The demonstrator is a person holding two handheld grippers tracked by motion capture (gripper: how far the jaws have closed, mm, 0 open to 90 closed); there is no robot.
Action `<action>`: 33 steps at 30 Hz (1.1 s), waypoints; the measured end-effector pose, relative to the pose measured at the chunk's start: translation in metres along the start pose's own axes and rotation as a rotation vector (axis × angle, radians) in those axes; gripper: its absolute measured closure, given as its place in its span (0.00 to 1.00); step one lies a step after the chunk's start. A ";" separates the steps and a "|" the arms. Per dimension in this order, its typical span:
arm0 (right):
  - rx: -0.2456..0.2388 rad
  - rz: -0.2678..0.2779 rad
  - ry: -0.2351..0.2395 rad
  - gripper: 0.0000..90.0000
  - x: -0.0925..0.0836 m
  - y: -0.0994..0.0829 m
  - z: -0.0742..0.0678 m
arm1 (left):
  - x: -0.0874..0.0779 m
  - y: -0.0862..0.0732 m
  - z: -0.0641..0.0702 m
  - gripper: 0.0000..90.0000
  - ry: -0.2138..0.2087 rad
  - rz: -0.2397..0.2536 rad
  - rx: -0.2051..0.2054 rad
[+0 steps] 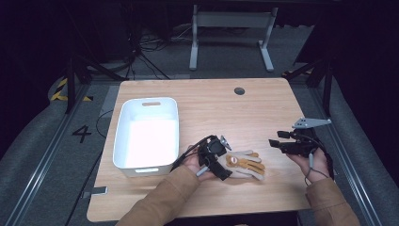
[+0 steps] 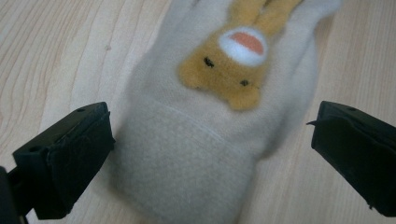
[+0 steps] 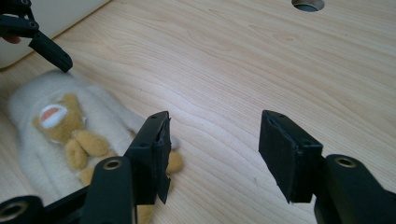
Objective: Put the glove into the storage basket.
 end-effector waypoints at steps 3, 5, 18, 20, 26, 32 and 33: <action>0.004 0.004 0.001 0.49 -0.002 -0.001 0.001 | 0.004 0.002 -0.002 0.00 0.001 0.008 0.015; 0.007 0.005 0.000 0.49 -0.003 -0.002 0.001 | 0.007 0.003 -0.002 0.00 -0.012 0.004 0.008; 0.005 0.010 0.007 0.48 -0.005 -0.004 0.001 | 0.020 0.001 0.001 0.00 -0.044 -0.007 0.080; 0.006 0.010 0.010 0.48 -0.005 -0.005 0.001 | 0.022 0.000 0.000 0.00 -0.050 -0.003 0.089; 0.013 0.004 0.010 0.48 -0.003 -0.005 0.001 | 0.024 -0.002 -0.001 0.00 -0.084 0.055 0.104; 0.010 0.002 0.014 0.48 -0.002 -0.006 0.001 | 0.030 -0.005 -0.005 0.00 -0.114 0.069 0.114; 0.012 0.003 0.015 0.48 -0.002 -0.006 0.001 | 0.030 -0.005 -0.005 0.00 -0.112 0.062 0.110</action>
Point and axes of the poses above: each handheld gripper's, and its own axes: x roughly forward along the jaws, y roughly out of its top, z roughly to its right, the point moved 4 cm from there along x, roughly forward along the jaws, and after that the axes turned 3 degrees about x, right-handed, at the moved point
